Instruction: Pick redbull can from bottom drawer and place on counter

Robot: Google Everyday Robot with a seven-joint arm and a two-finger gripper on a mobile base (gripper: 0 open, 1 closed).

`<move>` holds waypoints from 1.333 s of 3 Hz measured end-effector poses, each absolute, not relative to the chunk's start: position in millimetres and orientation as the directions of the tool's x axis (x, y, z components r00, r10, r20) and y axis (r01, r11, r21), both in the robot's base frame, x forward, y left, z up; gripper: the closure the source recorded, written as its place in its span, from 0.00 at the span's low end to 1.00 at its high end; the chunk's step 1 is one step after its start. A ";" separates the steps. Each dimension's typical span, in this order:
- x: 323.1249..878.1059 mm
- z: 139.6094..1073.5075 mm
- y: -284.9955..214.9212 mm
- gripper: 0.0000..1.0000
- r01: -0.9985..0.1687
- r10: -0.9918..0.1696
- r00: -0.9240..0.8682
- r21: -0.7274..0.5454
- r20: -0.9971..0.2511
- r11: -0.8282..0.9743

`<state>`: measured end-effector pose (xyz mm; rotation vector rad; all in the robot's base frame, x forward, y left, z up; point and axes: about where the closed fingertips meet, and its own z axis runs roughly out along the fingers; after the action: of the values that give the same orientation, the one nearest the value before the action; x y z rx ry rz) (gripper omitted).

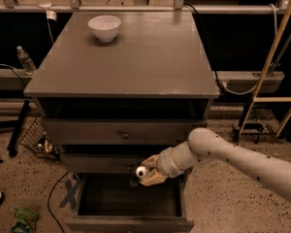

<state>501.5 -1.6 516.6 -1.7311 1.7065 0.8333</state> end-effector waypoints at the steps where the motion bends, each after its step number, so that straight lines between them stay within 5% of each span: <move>1: 490.4 560.4 49.1 1.00 -0.989 -0.697 0.101 0.007 -0.710 -0.151; 4: 493.8 650.7 96.1 1.00 -0.965 -0.752 0.259 -0.129 -0.605 -0.228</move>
Offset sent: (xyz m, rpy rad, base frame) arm -0.0144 0.1036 0.1188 -0.1912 -0.1472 0.2248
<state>493.8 96.1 650.7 -2.0544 1.5527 0.5841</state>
